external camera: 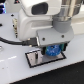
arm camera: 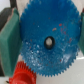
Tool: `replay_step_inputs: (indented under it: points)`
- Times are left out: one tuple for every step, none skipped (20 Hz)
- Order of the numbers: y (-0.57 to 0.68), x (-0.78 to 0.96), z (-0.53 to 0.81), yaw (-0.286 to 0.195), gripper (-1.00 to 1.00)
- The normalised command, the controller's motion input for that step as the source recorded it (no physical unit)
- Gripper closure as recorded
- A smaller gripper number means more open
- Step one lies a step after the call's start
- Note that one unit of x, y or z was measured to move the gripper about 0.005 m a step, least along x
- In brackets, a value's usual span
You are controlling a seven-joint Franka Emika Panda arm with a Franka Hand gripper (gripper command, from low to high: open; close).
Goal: Insert the blue gear onto the right peg, followed by the red gear
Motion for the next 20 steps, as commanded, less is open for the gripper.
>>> replay_step_inputs:
  points:
    - [0.0,0.18,-0.27,0.0,1.0]
    - [-0.01,0.09,-0.25,0.0,1.0]
    - [0.0,0.1,-0.25,0.0,1.0]
    - [0.01,0.1,-0.2,0.0,1.0]
    - [0.03,0.07,-0.14,0.0,1.0]
    - [0.04,0.05,-0.11,0.0,1.0]
    - [0.05,0.03,-0.05,0.0,1.0]
    - [0.06,0.03,-0.04,0.0,1.0]
    - [0.07,0.0,0.06,0.0,-1.0]
    - [0.08,-0.01,0.09,0.0,-1.0]
    - [0.1,-0.02,0.17,0.0,-1.0]
    - [0.11,-0.06,0.31,0.0,-1.0]
    - [0.11,-0.08,0.35,0.0,-1.0]
    - [0.12,-0.11,0.42,0.0,-1.0]
    - [0.1,-0.15,0.44,0.0,-1.0]
    - [0.1,-0.16,0.47,0.0,-1.0]
    - [0.09,-0.2,0.49,0.0,-1.0]
    - [0.08,-0.16,0.48,0.0,-1.0]
    - [0.1,-0.13,0.48,0.0,-1.0]
    - [0.11,-0.16,0.42,0.0,-1.0]
